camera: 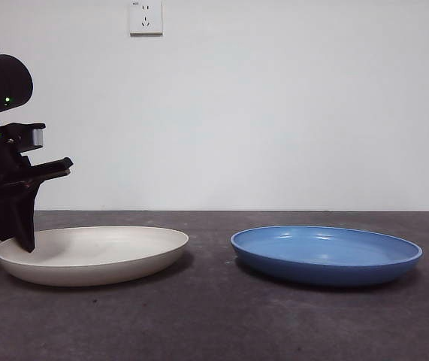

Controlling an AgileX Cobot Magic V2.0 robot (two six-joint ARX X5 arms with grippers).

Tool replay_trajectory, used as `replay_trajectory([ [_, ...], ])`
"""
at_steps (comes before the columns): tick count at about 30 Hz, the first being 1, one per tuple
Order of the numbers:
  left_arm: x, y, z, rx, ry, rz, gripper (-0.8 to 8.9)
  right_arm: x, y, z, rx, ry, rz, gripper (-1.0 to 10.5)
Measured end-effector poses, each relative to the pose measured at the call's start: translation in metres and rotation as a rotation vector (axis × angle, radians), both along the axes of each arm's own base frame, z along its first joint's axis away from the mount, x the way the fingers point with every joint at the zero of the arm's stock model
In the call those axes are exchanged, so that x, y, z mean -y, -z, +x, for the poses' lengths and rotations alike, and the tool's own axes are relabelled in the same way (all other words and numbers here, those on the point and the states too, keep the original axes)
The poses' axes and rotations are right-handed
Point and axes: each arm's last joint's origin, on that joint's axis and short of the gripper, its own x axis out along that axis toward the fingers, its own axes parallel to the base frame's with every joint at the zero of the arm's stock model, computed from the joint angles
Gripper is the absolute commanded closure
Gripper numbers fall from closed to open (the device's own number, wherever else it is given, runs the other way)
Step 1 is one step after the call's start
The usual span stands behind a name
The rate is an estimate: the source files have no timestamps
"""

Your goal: Pick up the white plate, put it on the blue plate, put it on desk

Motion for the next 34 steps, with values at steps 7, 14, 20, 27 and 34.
replay_trajectory([
  [7,-0.004,-0.003,-0.001,0.003,-0.027,-0.014,8.04,0.000,0.000,0.000,0.000,0.000,0.000,5.2],
  [14,-0.006,-0.038,-0.012,0.113,-0.039,-0.028,8.04,0.000,0.000,0.000,0.000,0.000,0.000,5.2],
  [20,0.000,-0.071,-0.028,0.195,-0.015,-0.138,8.04,0.000,0.000,0.000,0.000,0.000,0.000,5.2],
  [27,0.031,-0.088,-0.041,0.231,0.045,-0.218,8.04,0.000,-0.001,0.001,0.006,0.010,0.009,5.2],
  [34,0.077,-0.098,-0.032,0.221,0.145,-0.261,8.04,0.000,-0.001,0.001,0.007,0.013,0.012,5.2],
])
